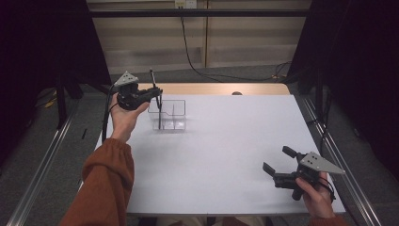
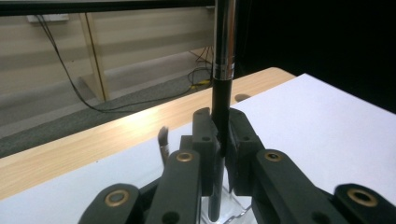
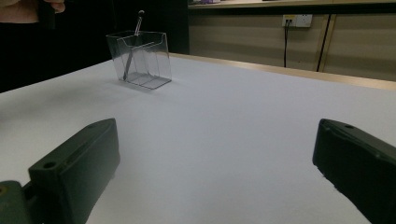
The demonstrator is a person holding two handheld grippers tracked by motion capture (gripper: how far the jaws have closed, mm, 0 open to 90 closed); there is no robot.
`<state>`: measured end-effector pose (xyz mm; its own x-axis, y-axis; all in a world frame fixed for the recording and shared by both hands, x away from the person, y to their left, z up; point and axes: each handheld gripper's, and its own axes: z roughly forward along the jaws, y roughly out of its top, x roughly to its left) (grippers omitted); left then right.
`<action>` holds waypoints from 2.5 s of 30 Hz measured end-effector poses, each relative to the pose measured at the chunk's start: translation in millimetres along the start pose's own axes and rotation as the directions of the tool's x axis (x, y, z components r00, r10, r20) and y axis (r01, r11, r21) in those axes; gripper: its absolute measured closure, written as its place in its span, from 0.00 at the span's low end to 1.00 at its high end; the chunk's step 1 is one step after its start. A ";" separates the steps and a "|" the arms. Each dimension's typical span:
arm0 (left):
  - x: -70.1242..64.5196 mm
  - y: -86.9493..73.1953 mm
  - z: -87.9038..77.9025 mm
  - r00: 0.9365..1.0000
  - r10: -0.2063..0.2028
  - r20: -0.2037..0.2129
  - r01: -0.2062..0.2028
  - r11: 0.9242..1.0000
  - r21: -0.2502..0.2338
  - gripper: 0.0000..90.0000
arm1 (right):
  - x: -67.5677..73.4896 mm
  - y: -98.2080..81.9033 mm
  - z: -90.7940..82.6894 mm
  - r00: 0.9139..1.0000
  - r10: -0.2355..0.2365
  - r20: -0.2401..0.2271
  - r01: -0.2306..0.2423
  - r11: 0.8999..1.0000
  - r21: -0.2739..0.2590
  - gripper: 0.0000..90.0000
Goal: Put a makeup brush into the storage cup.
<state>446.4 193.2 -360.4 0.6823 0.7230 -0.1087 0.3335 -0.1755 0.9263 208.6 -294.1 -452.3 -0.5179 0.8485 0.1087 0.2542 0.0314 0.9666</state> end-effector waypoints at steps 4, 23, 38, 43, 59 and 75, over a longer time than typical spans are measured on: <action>4.2 -6.3 4.5 1.000 0.001 -0.015 -0.001 1.000 0.019 0.93 | 0.6 -0.3 0.1 1.000 -0.005 -0.006 0.005 1.000 0.003 0.00; 14.8 -35.2 8.6 0.998 -0.032 -0.050 0.036 0.996 0.084 0.93 | 0.3 -0.6 0.6 1.000 -0.009 -0.008 0.009 1.000 0.008 0.00; 15.2 -44.6 13.2 0.998 -0.028 -0.048 0.033 0.994 0.104 0.93 | 0.5 -0.7 0.7 1.000 0.001 -0.009 0.000 1.000 0.011 0.00; 15.0 -45.6 15.0 0.999 -0.028 -0.045 0.033 0.993 0.114 0.93 | 0.6 -0.6 1.1 1.000 0.007 -0.008 -0.007 1.000 0.012 0.00; 14.3 -43.5 10.2 0.998 -0.026 -0.056 0.030 0.996 0.079 0.67 | 0.1 -0.7 2.3 1.000 0.002 -0.004 -0.002 1.000 0.012 0.00; 6.5 -37.2 1.9 0.997 -0.053 -0.049 0.054 0.998 0.023 0.29 | -1.1 -0.6 2.7 1.000 0.010 0.005 -0.010 1.000 0.006 0.00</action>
<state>439.7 203.2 -396.2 0.6308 0.7632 -0.1400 0.3852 -0.1513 0.9103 211.2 -293.6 -453.6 -0.5117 0.8512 0.1168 0.2642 0.0265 0.9641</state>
